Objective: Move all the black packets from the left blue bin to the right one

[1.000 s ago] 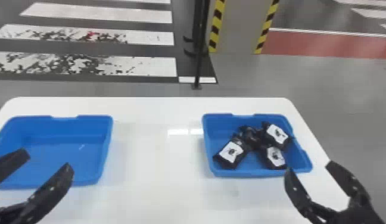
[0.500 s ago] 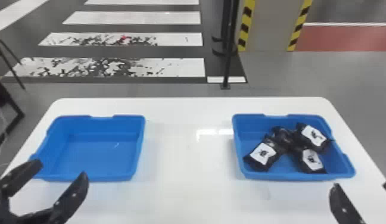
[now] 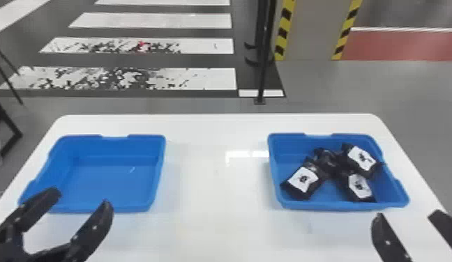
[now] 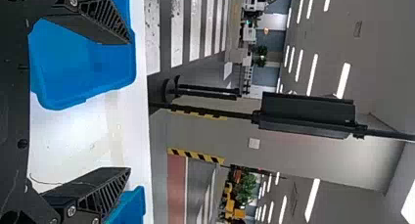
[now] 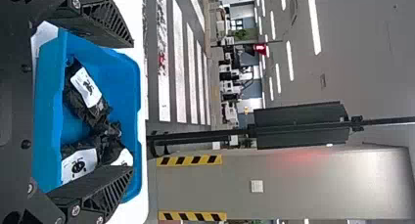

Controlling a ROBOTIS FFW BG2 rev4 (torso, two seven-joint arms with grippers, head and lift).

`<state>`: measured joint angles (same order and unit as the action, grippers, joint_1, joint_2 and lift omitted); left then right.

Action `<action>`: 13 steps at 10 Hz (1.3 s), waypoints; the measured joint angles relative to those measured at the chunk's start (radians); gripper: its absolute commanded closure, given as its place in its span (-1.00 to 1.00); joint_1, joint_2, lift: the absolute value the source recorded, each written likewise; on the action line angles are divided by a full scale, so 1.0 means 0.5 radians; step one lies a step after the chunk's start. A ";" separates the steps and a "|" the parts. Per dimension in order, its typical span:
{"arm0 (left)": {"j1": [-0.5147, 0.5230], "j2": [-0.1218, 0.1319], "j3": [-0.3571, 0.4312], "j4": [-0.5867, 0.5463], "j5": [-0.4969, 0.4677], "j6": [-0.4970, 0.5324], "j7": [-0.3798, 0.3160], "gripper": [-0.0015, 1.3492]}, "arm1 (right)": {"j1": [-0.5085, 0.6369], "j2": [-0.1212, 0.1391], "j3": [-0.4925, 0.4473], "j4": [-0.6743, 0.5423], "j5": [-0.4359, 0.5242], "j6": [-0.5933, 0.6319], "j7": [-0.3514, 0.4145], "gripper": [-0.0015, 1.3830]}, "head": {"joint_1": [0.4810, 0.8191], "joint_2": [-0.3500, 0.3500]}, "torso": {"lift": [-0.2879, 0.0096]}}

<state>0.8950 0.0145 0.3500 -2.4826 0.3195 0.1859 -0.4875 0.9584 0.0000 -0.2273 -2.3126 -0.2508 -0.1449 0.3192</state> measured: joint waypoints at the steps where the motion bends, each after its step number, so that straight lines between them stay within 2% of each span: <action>1: 0.001 0.002 -0.002 0.000 0.006 0.008 0.000 -0.79 | -0.003 0.000 0.004 0.006 -0.006 0.000 0.001 -0.78 | 0.27 -0.05 | -0.01; 13: 0.001 0.017 -0.030 0.000 0.038 0.091 -0.001 -0.80 | -0.017 0.000 0.020 0.040 -0.051 -0.043 0.001 -0.75 | 0.27 -0.09 | -0.01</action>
<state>0.8954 0.0228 0.3350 -2.4825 0.3385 0.2316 -0.4878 0.9498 0.0000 -0.2175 -2.2927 -0.2765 -0.1664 0.3195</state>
